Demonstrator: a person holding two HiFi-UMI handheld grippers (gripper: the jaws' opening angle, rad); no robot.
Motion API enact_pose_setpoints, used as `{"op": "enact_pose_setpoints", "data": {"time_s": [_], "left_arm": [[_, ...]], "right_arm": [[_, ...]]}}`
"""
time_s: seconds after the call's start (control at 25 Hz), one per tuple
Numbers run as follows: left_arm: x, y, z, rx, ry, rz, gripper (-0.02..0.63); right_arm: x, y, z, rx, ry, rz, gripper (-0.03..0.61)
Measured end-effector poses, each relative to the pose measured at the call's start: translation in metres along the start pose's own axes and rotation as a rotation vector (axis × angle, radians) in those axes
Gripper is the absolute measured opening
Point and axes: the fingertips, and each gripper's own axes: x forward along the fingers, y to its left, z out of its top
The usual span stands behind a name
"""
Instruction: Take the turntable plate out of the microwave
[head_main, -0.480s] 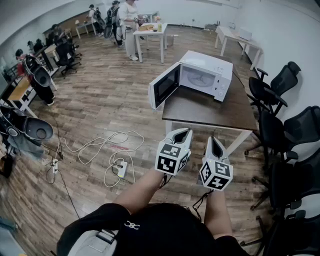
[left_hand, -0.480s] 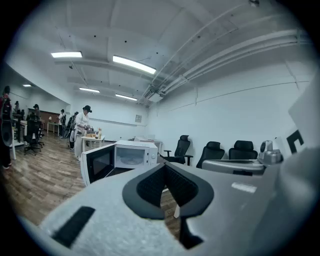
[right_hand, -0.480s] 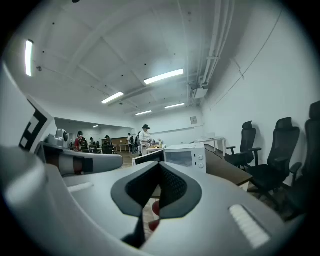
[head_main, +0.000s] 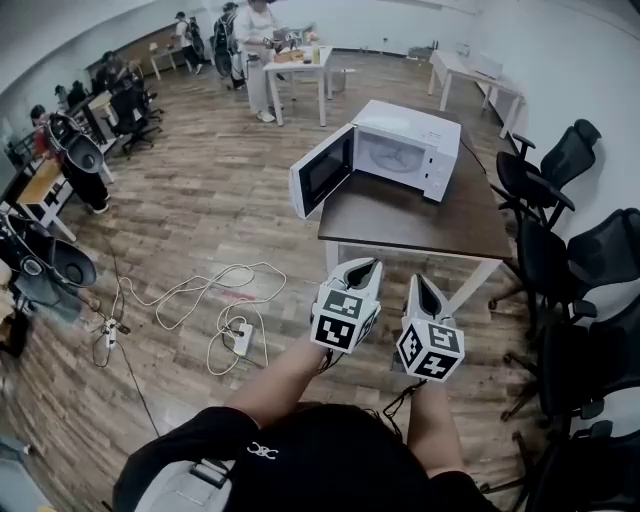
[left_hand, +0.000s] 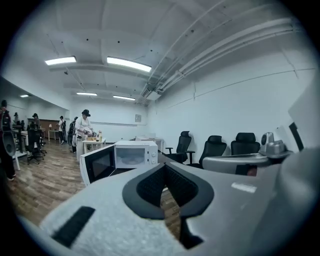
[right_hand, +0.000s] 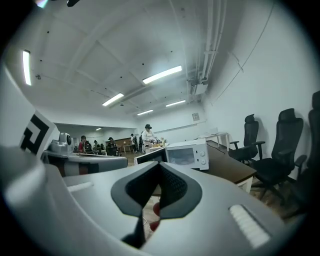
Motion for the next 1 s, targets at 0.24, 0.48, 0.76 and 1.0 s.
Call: {"op": "enact_pose_setpoints", "data": {"time_s": [0.24, 0.48, 0.76, 1.0], "left_arm": [[0.011, -0.015, -0.009, 0.000, 0.018, 0.012, 0.008], [0.022, -0.023, -0.015, -0.013, 0.035, 0.024, 0.008], [0.036, -0.022, -0.019, -0.011, 0.041, 0.026, 0.008], [0.053, -0.005, -0.018, -0.017, 0.025, 0.034, 0.008]], "right_arm": [[-0.003, -0.021, 0.000, -0.009, 0.010, -0.001, 0.008], [-0.003, -0.034, -0.013, -0.007, 0.061, 0.010, 0.008], [0.002, -0.044, -0.015, -0.008, 0.056, 0.008, 0.008], [0.025, -0.047, -0.016, -0.024, 0.053, 0.017, 0.008]]}}
